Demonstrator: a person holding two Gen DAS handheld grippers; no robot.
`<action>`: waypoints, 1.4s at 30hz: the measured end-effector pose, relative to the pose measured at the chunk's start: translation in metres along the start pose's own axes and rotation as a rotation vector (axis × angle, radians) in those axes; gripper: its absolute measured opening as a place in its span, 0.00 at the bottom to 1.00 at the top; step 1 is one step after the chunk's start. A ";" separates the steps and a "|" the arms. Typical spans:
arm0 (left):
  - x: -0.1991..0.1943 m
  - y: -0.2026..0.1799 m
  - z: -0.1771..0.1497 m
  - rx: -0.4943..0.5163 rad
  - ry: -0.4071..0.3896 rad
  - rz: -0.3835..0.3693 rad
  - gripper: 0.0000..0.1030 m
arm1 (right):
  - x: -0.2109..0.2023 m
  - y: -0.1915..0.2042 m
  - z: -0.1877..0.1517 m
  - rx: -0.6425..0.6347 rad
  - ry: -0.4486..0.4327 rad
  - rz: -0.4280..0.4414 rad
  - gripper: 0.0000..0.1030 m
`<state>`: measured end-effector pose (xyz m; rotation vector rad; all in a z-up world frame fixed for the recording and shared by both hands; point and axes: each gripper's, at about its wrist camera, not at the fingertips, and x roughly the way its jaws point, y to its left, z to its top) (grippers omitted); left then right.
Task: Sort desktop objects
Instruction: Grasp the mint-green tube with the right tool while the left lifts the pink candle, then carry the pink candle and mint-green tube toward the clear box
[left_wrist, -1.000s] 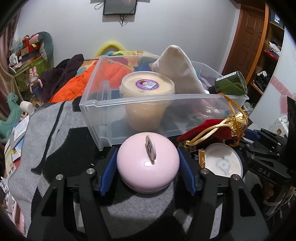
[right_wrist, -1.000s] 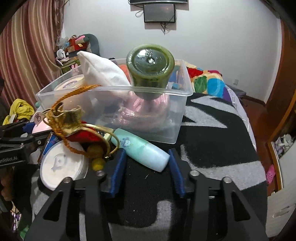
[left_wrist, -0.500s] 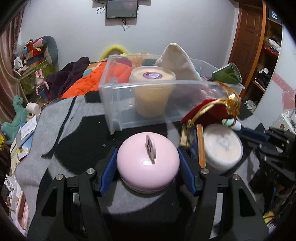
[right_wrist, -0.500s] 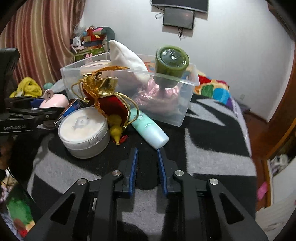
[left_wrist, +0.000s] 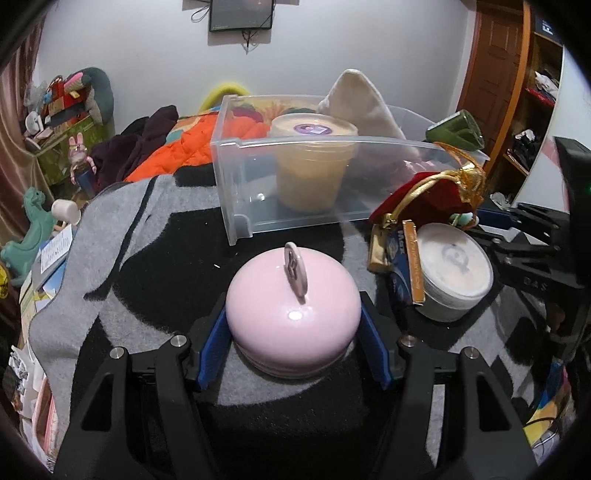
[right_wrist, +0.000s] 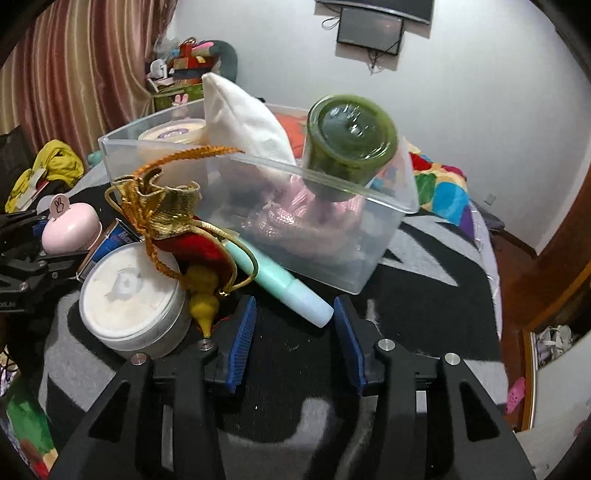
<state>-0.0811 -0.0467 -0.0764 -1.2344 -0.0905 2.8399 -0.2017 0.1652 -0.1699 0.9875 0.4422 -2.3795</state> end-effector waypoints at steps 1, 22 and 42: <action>0.000 0.000 0.000 -0.001 0.002 0.001 0.61 | 0.002 -0.002 0.001 0.007 0.004 0.016 0.40; 0.005 -0.012 0.012 0.016 0.007 0.034 0.61 | -0.039 -0.002 -0.005 0.059 -0.080 0.084 0.13; -0.063 -0.008 0.049 -0.004 -0.211 0.047 0.61 | -0.095 -0.010 0.005 0.089 -0.221 0.095 0.13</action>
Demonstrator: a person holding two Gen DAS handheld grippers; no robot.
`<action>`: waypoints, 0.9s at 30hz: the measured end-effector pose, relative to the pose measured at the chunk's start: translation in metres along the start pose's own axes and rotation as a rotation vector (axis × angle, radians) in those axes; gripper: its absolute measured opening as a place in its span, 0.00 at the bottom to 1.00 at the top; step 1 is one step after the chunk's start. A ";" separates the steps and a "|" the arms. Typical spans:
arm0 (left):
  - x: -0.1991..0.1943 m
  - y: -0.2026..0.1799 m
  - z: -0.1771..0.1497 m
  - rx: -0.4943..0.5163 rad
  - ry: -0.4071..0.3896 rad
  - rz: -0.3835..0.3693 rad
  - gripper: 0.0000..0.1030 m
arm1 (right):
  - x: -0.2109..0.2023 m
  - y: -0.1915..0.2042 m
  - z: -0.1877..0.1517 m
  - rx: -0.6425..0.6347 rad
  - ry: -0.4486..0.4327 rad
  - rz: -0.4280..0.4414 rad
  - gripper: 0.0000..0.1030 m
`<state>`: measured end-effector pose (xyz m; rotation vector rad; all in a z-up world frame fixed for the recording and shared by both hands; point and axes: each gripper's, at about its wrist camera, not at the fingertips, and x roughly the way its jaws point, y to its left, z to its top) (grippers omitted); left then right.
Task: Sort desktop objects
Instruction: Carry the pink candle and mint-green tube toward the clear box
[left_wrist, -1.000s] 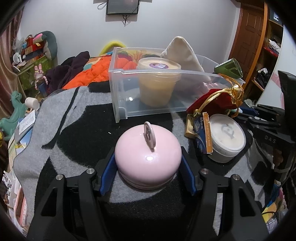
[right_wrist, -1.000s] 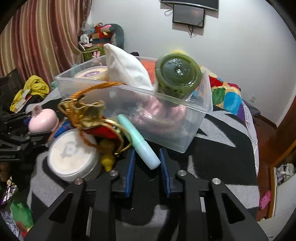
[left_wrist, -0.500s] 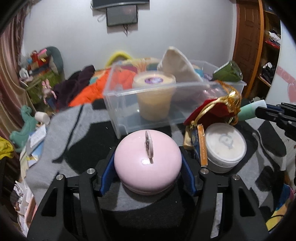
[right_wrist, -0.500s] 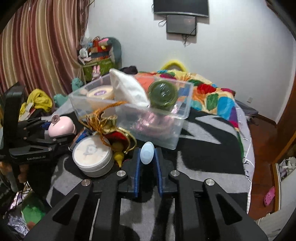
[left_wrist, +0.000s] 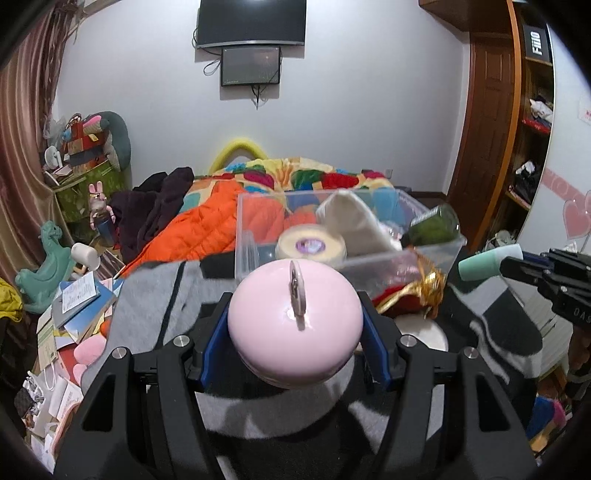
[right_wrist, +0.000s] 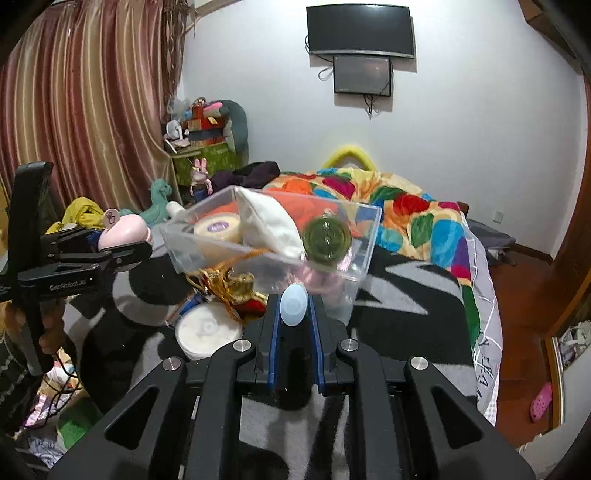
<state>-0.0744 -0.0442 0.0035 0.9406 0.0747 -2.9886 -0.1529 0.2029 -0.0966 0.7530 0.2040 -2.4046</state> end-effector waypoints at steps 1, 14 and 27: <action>0.000 0.001 0.002 -0.005 -0.003 -0.004 0.61 | 0.000 0.000 0.003 -0.004 -0.003 0.008 0.13; 0.020 0.019 0.042 -0.032 -0.010 -0.034 0.61 | 0.010 -0.004 0.030 0.016 -0.062 0.026 0.13; 0.071 0.024 0.080 -0.042 0.023 -0.023 0.61 | 0.042 -0.008 0.054 0.022 -0.077 0.028 0.12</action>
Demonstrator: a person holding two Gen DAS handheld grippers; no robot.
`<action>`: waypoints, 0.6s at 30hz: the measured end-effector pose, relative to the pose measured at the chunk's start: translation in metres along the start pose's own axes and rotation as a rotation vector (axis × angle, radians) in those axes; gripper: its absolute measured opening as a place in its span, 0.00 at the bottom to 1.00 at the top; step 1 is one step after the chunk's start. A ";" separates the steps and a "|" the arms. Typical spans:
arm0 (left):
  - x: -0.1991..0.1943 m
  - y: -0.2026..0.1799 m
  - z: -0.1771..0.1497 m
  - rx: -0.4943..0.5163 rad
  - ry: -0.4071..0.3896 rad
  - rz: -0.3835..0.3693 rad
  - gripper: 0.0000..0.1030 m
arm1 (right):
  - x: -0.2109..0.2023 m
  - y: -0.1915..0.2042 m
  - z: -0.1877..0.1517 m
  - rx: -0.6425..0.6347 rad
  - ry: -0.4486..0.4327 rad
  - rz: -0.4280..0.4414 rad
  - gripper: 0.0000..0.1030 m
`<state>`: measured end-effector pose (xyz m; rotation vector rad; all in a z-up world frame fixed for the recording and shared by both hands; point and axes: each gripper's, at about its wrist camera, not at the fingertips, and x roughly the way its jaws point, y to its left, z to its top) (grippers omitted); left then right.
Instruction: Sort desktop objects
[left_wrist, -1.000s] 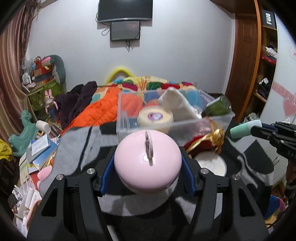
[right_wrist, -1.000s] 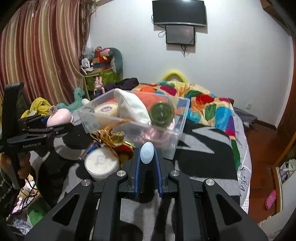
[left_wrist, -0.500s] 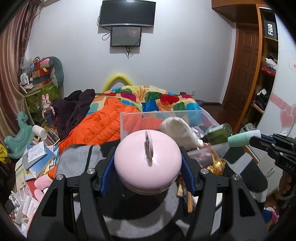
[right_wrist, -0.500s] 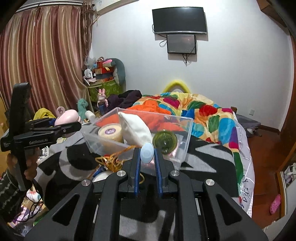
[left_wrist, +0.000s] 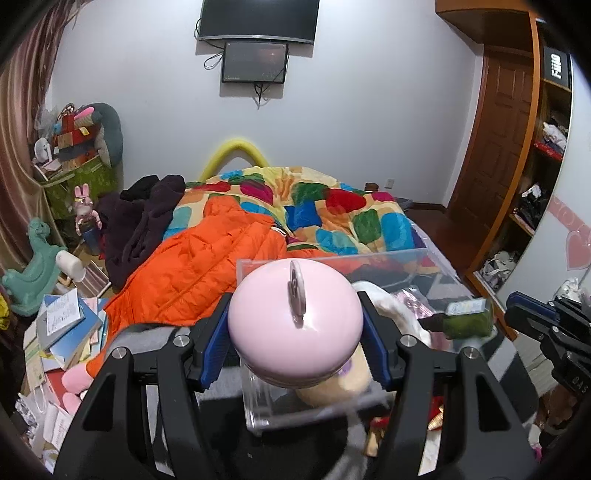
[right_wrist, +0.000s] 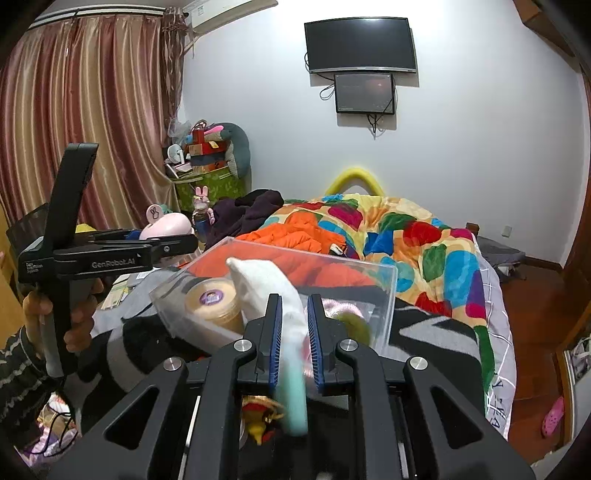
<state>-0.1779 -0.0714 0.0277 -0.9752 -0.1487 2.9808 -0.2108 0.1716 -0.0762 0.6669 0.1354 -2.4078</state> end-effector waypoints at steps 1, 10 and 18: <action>0.004 0.000 0.001 0.000 0.004 0.004 0.61 | 0.004 -0.001 0.001 0.004 0.002 0.006 0.12; 0.047 -0.002 0.005 0.003 0.077 0.012 0.61 | 0.022 -0.004 -0.008 0.007 0.045 0.016 0.12; 0.070 -0.006 -0.001 0.004 0.129 0.022 0.61 | -0.002 -0.001 -0.024 -0.054 0.065 0.001 0.12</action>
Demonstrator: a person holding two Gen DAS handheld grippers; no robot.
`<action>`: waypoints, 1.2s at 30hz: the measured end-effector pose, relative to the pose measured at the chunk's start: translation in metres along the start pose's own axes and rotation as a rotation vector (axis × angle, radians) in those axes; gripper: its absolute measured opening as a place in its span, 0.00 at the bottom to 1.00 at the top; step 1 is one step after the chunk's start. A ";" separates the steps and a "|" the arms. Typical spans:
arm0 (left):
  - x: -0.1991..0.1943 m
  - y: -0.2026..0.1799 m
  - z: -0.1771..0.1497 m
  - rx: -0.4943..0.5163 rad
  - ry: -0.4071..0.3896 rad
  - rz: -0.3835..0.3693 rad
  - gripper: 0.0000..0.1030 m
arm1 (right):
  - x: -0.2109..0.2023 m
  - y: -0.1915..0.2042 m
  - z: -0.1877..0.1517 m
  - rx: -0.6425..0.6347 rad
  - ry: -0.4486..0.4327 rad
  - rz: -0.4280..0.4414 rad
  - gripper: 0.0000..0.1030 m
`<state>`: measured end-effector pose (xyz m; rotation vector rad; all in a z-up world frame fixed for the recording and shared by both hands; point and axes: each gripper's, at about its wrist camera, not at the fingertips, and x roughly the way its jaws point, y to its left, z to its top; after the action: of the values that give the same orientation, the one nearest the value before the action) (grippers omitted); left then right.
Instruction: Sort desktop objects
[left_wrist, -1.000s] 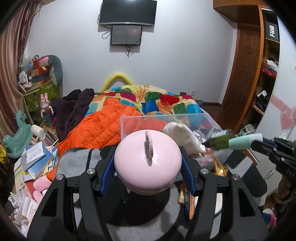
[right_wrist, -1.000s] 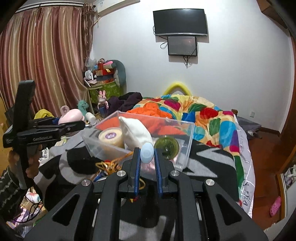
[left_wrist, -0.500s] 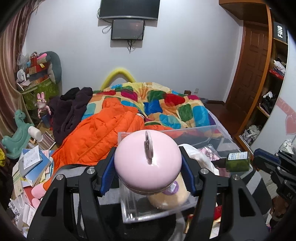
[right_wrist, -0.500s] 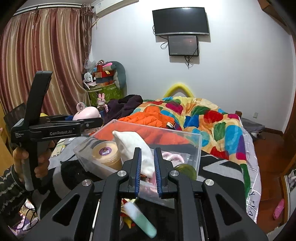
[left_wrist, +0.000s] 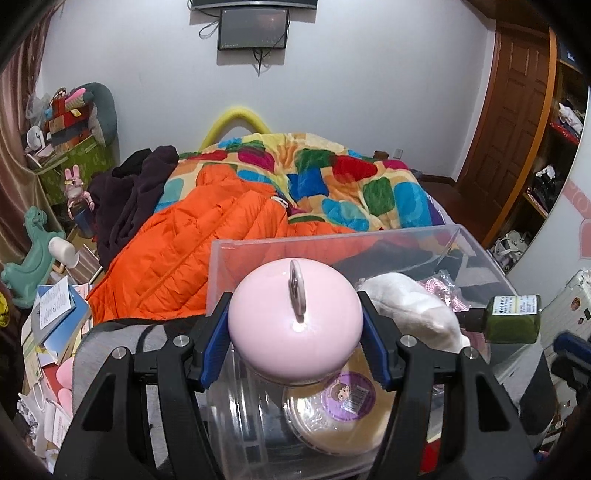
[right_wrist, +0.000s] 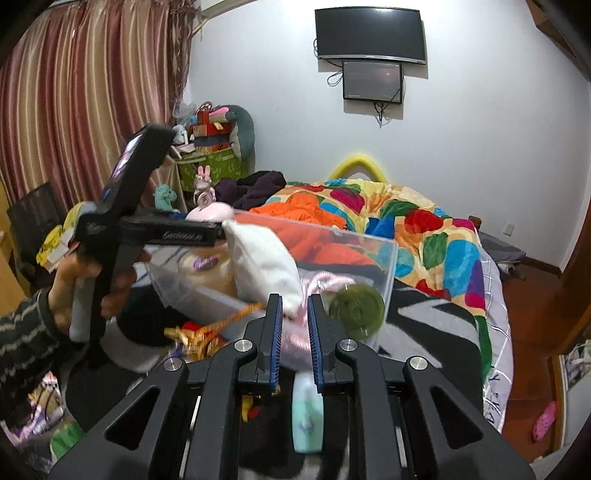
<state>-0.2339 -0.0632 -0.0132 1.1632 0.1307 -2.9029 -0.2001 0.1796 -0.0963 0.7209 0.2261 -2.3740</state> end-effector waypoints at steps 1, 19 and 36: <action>0.000 -0.001 0.000 0.000 -0.001 0.001 0.61 | -0.001 0.000 -0.004 -0.006 0.018 0.004 0.12; 0.024 -0.014 0.003 0.052 0.056 0.047 0.61 | 0.048 -0.016 -0.056 0.037 0.256 0.004 0.34; 0.015 -0.010 0.002 0.023 0.061 0.026 0.61 | 0.026 0.000 -0.059 -0.024 0.180 -0.025 0.22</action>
<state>-0.2467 -0.0531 -0.0217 1.2479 0.0830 -2.8552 -0.1913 0.1850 -0.1599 0.9258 0.3405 -2.3268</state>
